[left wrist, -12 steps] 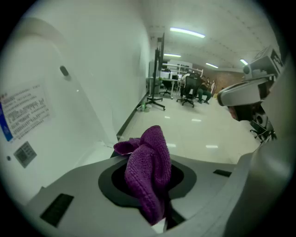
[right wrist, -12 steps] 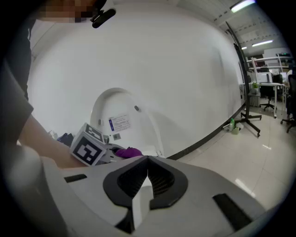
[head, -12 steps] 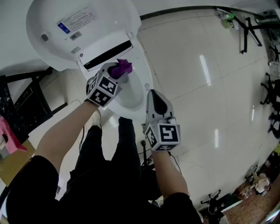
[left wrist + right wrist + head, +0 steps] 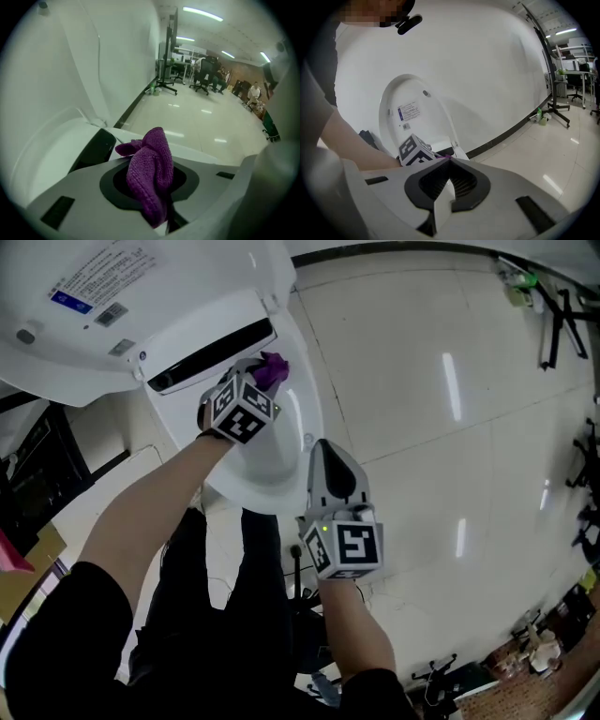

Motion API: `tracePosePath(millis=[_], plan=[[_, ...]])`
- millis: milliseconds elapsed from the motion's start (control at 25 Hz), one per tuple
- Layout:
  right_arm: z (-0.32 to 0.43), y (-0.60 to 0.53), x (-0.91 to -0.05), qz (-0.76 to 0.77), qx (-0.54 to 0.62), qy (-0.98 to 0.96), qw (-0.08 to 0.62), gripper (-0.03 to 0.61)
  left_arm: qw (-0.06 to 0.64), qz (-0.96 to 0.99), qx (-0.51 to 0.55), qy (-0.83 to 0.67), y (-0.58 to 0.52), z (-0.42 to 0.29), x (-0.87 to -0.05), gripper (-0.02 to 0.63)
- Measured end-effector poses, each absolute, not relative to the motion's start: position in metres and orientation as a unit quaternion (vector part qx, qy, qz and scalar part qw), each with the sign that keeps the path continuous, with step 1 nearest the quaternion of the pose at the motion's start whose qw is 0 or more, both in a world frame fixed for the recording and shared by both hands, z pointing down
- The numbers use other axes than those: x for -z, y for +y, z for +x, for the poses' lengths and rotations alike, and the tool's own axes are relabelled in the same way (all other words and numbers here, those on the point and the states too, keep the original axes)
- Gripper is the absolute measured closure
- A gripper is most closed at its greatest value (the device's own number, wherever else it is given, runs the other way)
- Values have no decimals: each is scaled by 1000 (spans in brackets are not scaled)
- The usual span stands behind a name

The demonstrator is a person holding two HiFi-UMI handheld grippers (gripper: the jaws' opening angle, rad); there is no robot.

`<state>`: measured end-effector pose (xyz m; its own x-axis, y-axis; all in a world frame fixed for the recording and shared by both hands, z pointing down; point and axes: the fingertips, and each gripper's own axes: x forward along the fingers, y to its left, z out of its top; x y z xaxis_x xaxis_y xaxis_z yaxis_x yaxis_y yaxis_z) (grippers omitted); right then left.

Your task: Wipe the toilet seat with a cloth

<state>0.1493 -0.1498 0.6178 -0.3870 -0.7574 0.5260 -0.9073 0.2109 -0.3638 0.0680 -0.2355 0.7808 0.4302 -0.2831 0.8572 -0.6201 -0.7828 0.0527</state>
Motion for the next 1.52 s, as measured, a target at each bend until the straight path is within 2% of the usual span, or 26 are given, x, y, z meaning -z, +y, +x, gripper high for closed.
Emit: tracePosePath(millis=[360, 560, 840, 1160, 1520], plan=[[168, -136, -637, 555, -326, -758, 107, 563, 179, 800, -501, -279, -249, 69, -833, 518], [179, -124, -641, 566, -333, -748, 98, 563, 163, 802, -504, -276, -250, 79, -837, 520], [185, -117, -631, 574, -329, -745, 87, 563, 183, 831, -467, -242, -247, 102, -826, 520], [176, -109, -596, 576, -308, -752, 83, 563, 131, 855, -419, -277, -228, 80, -749, 520], [119, -69, -494, 584, -253, -766, 88, 563, 92, 888, -353, -280, -146, 10, -582, 520]])
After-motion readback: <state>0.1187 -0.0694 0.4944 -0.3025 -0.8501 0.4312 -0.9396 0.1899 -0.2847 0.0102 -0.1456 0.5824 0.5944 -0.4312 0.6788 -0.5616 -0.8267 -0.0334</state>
